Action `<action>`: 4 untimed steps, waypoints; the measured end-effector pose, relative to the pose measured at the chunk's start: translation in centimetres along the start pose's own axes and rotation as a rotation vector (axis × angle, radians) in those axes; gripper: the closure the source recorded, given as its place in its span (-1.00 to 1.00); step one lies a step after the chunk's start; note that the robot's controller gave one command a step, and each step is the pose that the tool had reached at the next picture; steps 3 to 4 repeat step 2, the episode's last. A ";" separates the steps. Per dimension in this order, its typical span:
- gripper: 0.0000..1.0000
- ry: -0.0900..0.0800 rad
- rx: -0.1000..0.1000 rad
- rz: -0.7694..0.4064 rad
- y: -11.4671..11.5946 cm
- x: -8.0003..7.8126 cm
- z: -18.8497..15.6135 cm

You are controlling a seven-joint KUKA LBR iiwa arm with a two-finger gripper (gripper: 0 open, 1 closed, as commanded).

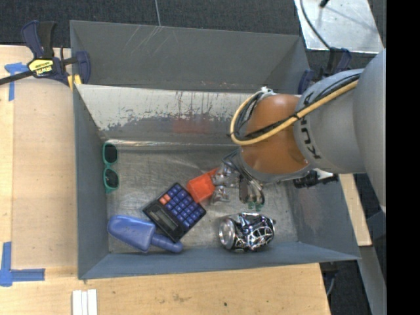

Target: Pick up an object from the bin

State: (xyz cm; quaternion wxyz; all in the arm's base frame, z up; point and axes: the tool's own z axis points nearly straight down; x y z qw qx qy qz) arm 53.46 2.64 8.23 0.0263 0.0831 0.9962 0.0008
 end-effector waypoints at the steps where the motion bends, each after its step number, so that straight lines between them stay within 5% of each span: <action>1: 1.00 0.000 0.000 -0.001 0.0 0.0 0.0; 2: 1.00 0.049 0.008 0.084 4.1 -4.0 -11.7; 4: 1.00 0.049 0.008 0.084 4.1 -4.0 -11.7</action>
Offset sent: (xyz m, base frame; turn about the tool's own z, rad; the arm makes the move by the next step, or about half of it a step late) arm 0.0392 0.0346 0.1187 0.0868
